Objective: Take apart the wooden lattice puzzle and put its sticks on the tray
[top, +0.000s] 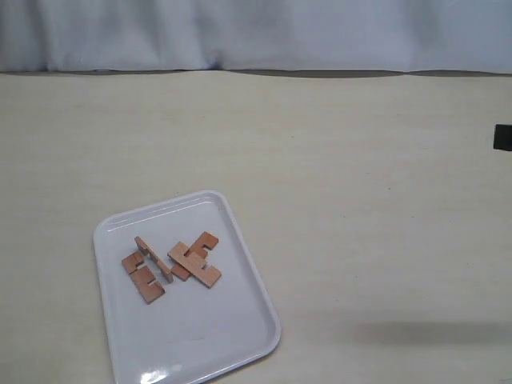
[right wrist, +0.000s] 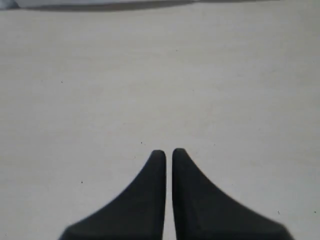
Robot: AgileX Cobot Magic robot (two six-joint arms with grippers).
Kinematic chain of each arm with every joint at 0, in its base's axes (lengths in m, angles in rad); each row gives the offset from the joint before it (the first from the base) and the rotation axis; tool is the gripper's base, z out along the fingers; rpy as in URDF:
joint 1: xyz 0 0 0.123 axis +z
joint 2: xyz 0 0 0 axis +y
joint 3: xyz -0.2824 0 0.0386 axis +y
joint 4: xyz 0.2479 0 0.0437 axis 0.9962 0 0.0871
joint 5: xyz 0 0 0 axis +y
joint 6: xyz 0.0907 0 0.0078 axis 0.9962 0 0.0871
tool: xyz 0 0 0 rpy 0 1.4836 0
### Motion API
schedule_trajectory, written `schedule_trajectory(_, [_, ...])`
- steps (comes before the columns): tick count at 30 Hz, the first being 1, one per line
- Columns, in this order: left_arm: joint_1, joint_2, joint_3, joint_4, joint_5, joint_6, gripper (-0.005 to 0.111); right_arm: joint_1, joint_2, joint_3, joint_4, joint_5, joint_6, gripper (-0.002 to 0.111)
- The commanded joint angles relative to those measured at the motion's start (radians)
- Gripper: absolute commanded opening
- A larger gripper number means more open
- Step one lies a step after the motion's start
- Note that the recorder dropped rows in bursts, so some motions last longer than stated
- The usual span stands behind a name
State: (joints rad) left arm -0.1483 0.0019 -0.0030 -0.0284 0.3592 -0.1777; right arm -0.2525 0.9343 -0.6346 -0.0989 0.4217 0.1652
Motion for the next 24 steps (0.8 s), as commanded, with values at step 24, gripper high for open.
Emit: schedule_trajectory(24, [0.002,-0.002,0.003,-0.006,-0.013,0.001,0.000,0.000,-0.736,0.300,0.058,-0.221,-0.021,0.004])
